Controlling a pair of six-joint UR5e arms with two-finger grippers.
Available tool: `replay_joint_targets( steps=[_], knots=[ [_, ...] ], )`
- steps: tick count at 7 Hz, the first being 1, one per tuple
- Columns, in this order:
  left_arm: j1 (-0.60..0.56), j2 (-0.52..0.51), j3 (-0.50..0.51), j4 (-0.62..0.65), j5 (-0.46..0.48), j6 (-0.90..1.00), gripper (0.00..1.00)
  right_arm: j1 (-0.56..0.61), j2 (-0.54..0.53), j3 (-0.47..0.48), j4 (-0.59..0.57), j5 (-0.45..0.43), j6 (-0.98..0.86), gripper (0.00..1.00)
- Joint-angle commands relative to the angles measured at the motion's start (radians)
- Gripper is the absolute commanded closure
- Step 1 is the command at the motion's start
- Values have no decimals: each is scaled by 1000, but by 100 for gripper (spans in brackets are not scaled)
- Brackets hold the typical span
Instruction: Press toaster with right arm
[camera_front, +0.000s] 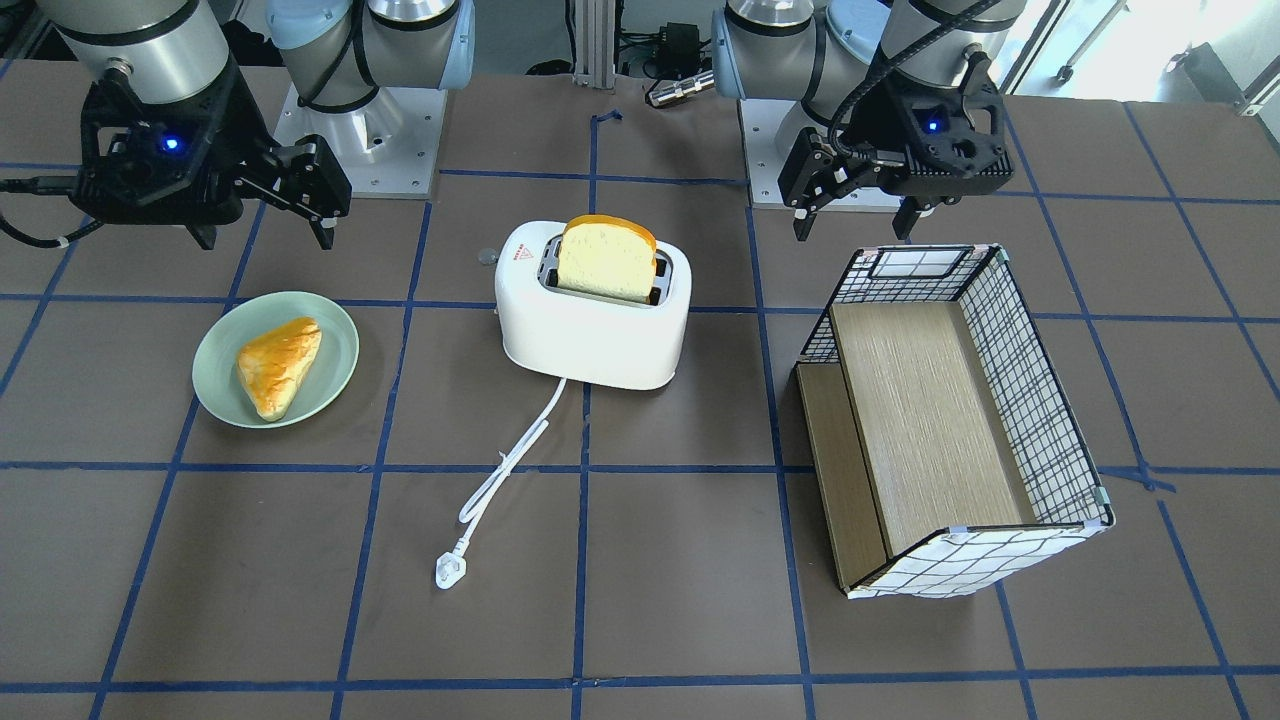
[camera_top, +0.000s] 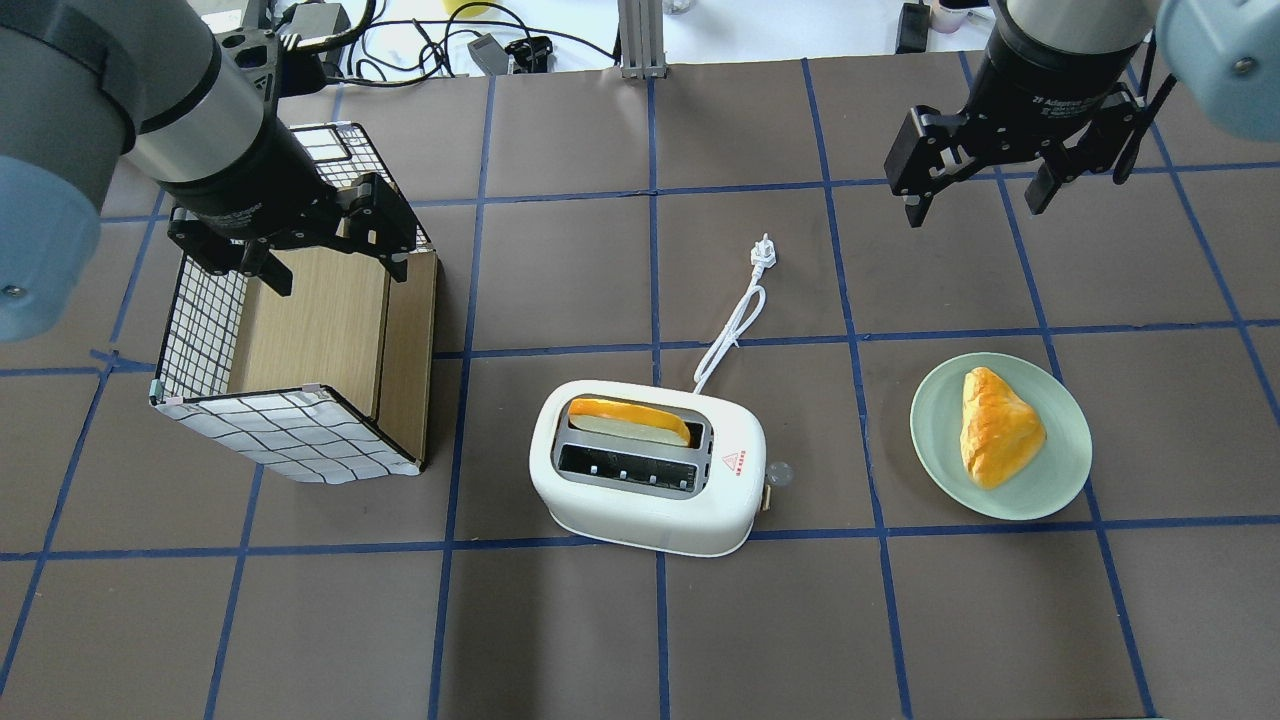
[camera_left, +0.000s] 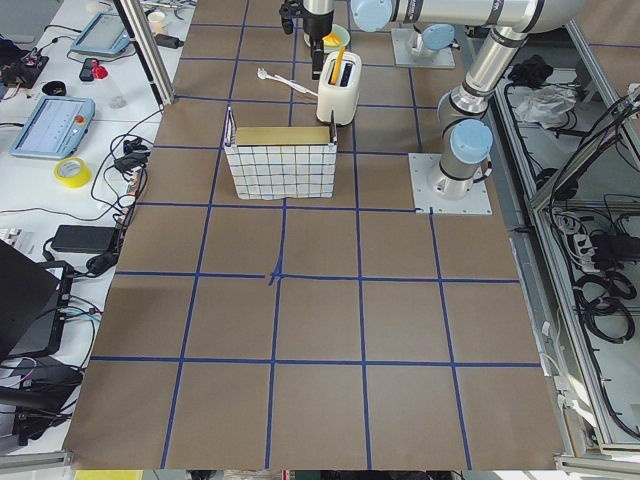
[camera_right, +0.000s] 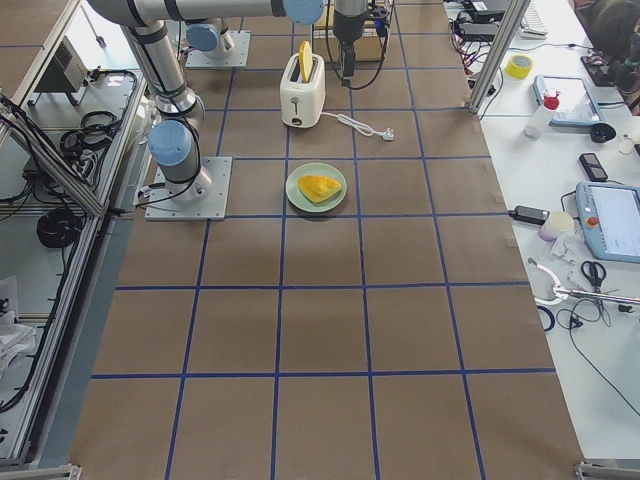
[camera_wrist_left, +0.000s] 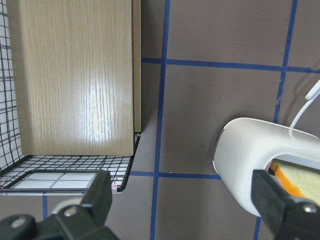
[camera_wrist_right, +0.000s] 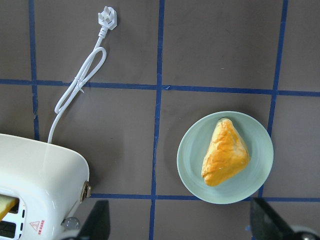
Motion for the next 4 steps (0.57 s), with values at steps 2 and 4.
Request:
replay_joint_targets(
  steps=[2, 4],
  knots=[
    [0, 0, 1, 0, 0, 0, 0, -3, 10, -31, -44, 1, 28, 0],
    [0, 0, 1, 0, 0, 0, 0, -3, 10, -28, -41, 7, 39, 0]
  ],
)
